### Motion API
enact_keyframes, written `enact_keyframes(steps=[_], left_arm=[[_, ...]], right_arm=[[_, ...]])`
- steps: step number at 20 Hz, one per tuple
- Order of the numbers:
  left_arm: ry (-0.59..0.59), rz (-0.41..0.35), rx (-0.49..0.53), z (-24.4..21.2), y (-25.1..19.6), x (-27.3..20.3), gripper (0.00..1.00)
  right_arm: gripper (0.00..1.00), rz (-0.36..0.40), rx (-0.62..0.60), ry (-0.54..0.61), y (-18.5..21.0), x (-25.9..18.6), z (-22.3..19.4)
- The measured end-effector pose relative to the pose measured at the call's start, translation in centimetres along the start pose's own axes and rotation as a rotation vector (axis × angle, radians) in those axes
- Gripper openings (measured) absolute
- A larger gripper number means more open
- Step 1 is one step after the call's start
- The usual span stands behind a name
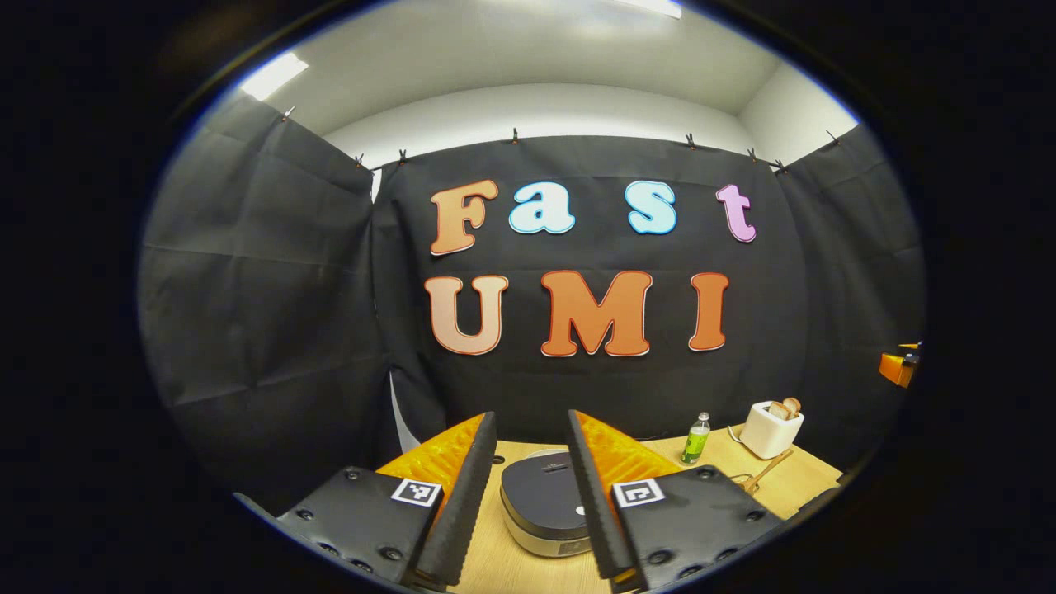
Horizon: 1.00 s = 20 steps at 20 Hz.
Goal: Close the left gripper, press the button to open the rice cooker; take a wooden spoon from the chopstick holder with the right hand, scoop a spoonful of rice and pour it into the rice cooker, then put the wooden spoon back into the chopstick holder.
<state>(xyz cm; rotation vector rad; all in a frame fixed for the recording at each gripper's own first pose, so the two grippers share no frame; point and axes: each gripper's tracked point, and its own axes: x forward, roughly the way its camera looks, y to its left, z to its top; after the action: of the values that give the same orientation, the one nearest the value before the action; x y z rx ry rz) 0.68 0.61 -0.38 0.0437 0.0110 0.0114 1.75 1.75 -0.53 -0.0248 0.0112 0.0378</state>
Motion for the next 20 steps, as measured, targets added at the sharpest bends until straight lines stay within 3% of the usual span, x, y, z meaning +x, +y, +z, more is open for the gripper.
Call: enact_keyframes(steps=[3, 4, 9, 17, 18, 19, 20], left_arm=[[0.018, 0.035, 0.004, -0.5, 0.6, 0.4, 0.1], [0.038, 0.024, -0.007, -0.8, 0.4, 0.3, 0.07], [0.103, -0.003, -0.014, -2.1, -0.2, 1.6, 0.04], [0.252, -0.136, -0.036, -9.6, -6.5, 6.3, 0.04], [0.268, -0.149, -0.03, -10.7, -7.3, 6.9, 0.09], [0.288, -0.162, -0.025, -11.7, -8.1, 7.6, 0.04], [0.302, -0.173, -0.021, -12.6, -8.5, 7.9, 0.04]], right_arm=[[0.95, 0.002, -0.006, -0.003, 0.3, 0.1, 0.0], [0.95, 0.003, -0.008, -0.004, 0.3, 0.2, 0.0], [0.95, -0.004, -0.006, 0.001, 0.3, 0.5, -0.2], [0.96, -0.032, -0.016, 0.046, -0.7, 1.1, -2.0], [0.96, -0.037, -0.013, 0.053, -0.9, 1.1, -2.3], [0.99, -0.044, -0.011, 0.06, -1.1, 1.2, -2.7], [0.95, -0.053, -0.009, 0.067, -1.4, 1.2, -2.9]])
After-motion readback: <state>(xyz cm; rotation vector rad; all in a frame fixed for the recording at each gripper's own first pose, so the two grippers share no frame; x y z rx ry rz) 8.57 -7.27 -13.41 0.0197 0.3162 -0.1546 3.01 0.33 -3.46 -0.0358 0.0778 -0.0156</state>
